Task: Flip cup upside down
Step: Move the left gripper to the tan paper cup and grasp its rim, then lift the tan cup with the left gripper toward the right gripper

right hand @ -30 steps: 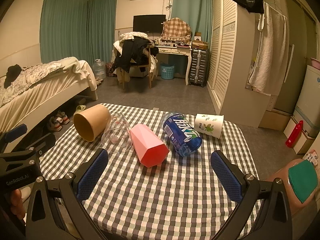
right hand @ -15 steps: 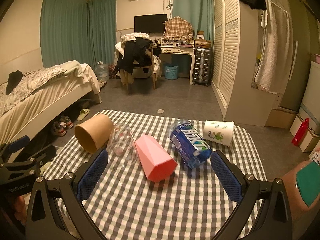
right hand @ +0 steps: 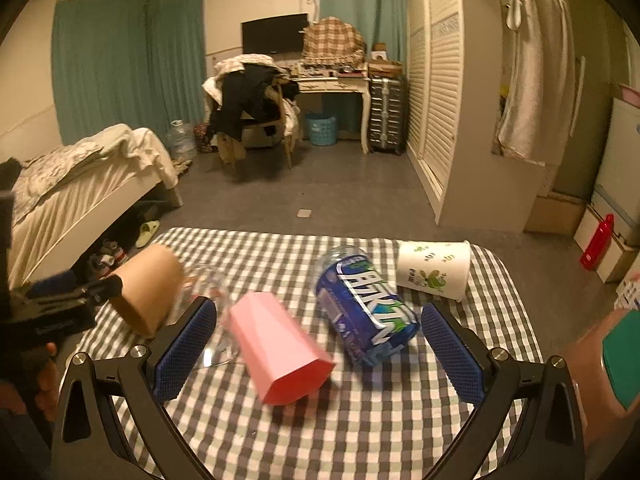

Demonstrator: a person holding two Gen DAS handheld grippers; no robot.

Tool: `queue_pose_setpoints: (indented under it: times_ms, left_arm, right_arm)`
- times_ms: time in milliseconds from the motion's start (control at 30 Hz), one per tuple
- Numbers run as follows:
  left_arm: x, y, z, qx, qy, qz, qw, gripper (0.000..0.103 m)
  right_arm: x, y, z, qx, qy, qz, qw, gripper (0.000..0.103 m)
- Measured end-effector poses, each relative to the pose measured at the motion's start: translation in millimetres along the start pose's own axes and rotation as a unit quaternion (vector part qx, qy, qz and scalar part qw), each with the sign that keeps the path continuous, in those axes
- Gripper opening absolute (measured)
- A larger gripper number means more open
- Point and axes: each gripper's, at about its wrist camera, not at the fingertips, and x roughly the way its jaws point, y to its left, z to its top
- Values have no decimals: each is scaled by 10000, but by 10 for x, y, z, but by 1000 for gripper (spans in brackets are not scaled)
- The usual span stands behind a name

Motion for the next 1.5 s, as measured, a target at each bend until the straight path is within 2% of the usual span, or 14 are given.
queue_pose_setpoints:
  times_ms: [267, 367, 467, 667, 867, 1000, 1200, 1267, 1333, 1500]
  left_arm:
    - [210, -65, -53, 123, 199, -90, 9997, 102]
    - [234, -66, -54, 189, 262, -55, 9995, 90]
    - [224, -61, -57, 177, 274, -39, 9995, 89]
    - [-64, -117, -157, 231, 107, 258, 9993, 88]
    - [-539, -251, -364, 299, -86, 295, 9991, 87]
    - [-773, -352, -647, 177, -39, 130, 9998, 87]
    - [-763, -606, -1031, 192, 314, -73, 9993, 87]
    - [-775, -730, -1142, 261, 327, -24, 9991, 87]
    - [-806, -870, -1197, 421, 287, 45, 9987, 87]
    - [-816, -1124, -1207, 334, 375, -401, 9979, 87]
  right_arm:
    - [167, -137, -48, 176, 186, -105, 9996, 103]
    - [147, -132, -53, 188, 188, -82, 9996, 103]
    - [89, -121, -48, 180, 141, -38, 9997, 103]
    - [-126, -128, -53, 63, 39, 1, 10000, 103]
    - [-512, -228, -70, 30, -173, -19, 9998, 103]
    - [-808, -315, -158, 72, -255, -3, 9996, 103]
    - [-1106, -491, -384, 63, -160, -118, 9998, 103]
    - [-1167, -560, -442, 72, -133, -161, 9998, 103]
    - [-1224, -644, -486, 123, -110, -208, 9996, 103]
    - [-1258, -787, -558, 243, -40, -274, 9993, 103]
